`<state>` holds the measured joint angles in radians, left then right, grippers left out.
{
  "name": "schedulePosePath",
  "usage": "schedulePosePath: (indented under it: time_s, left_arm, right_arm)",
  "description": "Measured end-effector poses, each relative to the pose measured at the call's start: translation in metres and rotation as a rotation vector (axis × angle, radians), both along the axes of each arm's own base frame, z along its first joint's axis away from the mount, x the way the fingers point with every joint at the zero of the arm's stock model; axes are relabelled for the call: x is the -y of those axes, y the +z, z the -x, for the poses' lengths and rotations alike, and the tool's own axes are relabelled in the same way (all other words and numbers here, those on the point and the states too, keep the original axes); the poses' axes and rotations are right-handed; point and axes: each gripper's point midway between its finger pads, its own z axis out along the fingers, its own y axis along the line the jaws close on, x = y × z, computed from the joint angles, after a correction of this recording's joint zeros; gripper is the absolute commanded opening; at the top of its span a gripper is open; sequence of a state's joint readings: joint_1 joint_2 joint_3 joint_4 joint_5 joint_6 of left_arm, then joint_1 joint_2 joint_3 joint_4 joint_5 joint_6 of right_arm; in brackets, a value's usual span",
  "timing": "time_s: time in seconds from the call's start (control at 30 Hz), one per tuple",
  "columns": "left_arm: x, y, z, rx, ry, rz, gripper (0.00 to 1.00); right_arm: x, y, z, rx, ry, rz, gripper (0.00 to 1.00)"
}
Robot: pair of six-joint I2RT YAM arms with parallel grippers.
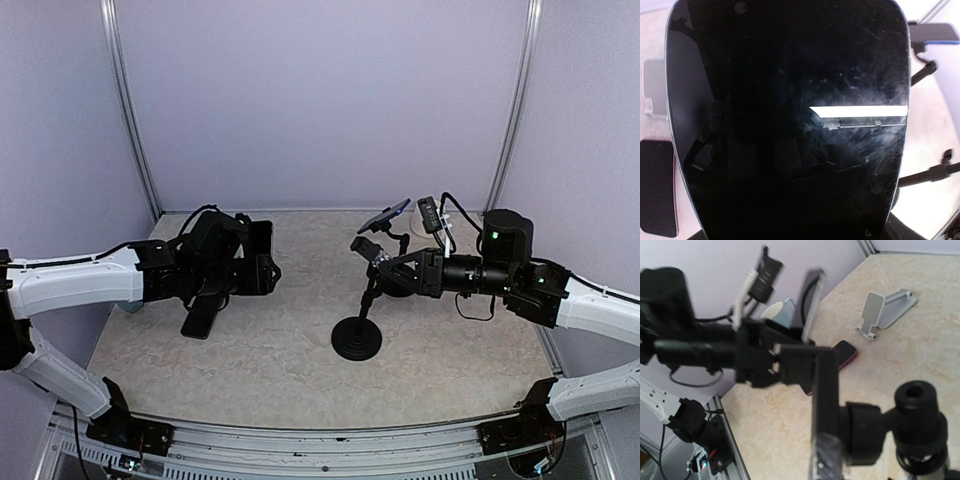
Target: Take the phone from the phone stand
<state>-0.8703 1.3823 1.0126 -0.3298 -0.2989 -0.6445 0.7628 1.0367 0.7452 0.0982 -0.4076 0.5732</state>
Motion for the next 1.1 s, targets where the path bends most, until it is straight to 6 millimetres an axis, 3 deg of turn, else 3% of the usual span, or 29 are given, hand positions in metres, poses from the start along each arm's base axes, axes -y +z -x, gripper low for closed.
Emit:
schedulePosePath:
  time_s: [0.27,0.43,1.1]
  left_arm:
    - [-0.011,-0.084,-0.001,-0.18,0.093,-0.186,0.15]
    - [-0.018,-0.123,0.002,-0.262,0.107,-0.292,0.16]
    - [-0.013,-0.164,-0.002,-0.321,0.13,-0.321,0.3]
  right_arm:
    - [0.0,0.0,0.0,0.003,0.003,0.002,0.0]
    - [0.0,0.0,0.001,0.004,0.004,0.002,0.0]
    - [0.0,0.0,0.0,0.003,0.009,0.002,0.0]
